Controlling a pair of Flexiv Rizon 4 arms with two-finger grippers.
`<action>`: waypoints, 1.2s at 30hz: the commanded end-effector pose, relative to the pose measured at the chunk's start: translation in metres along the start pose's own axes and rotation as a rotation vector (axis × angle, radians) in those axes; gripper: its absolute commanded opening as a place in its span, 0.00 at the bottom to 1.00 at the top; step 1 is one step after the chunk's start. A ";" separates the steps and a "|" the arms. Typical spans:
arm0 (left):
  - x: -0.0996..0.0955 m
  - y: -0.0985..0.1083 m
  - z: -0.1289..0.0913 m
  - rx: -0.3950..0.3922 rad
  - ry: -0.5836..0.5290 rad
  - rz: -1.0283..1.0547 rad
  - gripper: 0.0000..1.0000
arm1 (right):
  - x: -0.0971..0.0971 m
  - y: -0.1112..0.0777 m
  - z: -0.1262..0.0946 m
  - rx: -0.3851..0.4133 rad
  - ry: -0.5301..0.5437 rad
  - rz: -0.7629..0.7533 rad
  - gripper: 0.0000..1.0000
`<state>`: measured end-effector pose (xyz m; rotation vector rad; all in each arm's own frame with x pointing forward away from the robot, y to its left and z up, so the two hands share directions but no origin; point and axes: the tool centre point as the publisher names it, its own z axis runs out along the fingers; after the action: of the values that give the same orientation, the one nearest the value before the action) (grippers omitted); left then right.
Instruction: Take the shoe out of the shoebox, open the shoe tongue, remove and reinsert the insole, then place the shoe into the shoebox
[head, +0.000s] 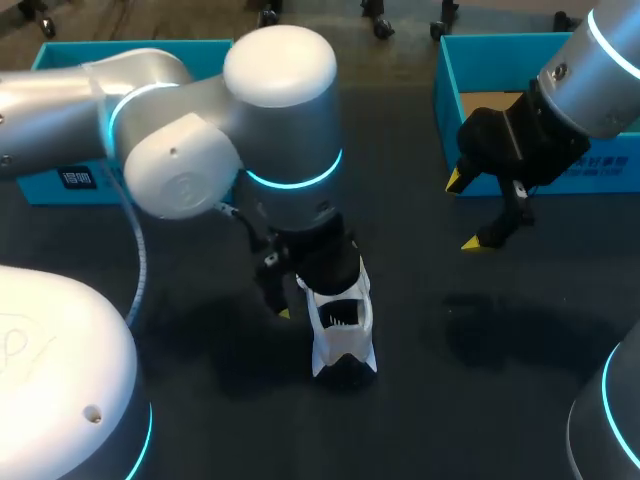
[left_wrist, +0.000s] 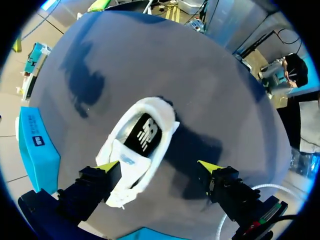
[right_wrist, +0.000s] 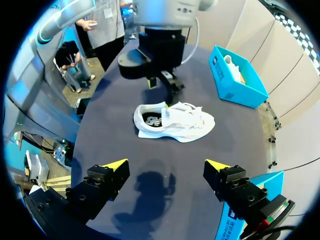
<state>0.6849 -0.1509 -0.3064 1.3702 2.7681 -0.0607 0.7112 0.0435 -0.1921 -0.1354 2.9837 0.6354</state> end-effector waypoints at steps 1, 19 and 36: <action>0.015 0.003 -0.006 0.003 -0.046 0.002 1.00 | -0.001 0.000 0.002 0.003 0.000 0.001 1.00; 0.015 0.003 -0.006 0.003 -0.046 0.002 1.00 | -0.001 0.000 0.002 0.003 0.000 0.001 1.00; 0.034 -0.004 -0.006 -0.054 -0.090 -0.637 1.00 | -0.001 0.000 0.002 0.003 0.000 0.001 1.00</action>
<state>0.6701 -0.1254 -0.3021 0.6122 2.9754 -0.0983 0.7112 0.0435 -0.1921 -0.1353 2.9837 0.6354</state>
